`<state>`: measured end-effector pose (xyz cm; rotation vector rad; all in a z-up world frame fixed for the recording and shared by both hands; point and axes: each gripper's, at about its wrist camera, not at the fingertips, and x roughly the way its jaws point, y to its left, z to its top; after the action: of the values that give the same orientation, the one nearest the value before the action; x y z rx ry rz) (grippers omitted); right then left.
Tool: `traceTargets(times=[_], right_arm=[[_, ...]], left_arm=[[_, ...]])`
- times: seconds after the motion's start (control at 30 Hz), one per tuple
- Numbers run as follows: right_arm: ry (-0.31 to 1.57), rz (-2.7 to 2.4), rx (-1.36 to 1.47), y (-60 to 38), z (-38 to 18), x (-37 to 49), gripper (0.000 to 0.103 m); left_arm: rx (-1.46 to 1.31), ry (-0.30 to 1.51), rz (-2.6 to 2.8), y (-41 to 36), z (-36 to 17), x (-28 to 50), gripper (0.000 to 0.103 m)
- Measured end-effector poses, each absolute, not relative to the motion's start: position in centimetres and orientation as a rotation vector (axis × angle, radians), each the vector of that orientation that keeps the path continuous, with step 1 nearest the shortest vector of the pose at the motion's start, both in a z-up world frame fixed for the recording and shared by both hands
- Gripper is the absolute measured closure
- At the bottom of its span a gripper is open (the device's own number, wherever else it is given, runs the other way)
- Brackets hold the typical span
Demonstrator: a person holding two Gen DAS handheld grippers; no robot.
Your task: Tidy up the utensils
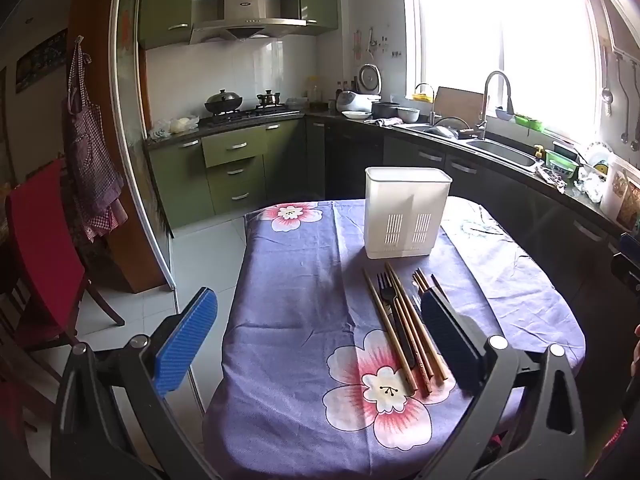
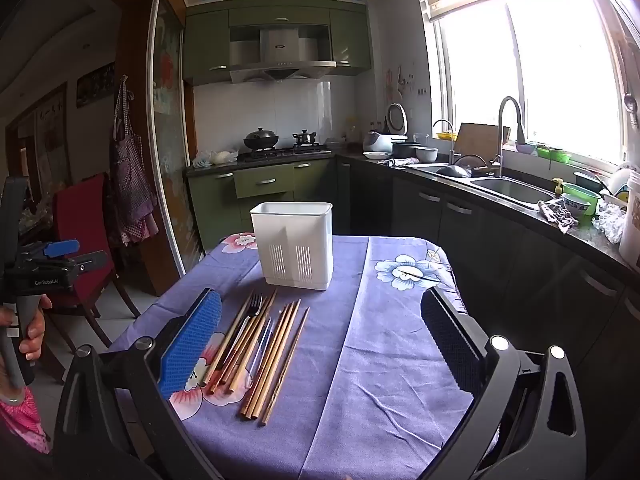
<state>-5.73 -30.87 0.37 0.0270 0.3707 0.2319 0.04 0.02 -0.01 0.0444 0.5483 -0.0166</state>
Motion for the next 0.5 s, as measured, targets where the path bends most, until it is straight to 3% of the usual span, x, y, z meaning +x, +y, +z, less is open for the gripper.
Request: traceTargets(times=[0.5], right_arm=[[0.387,0.23,0.02,-30.6,0.0,-5.6,0.004]], left_arm=[[0.045,0.551,-0.016,0.9,-1.1,-0.3,0.006]])
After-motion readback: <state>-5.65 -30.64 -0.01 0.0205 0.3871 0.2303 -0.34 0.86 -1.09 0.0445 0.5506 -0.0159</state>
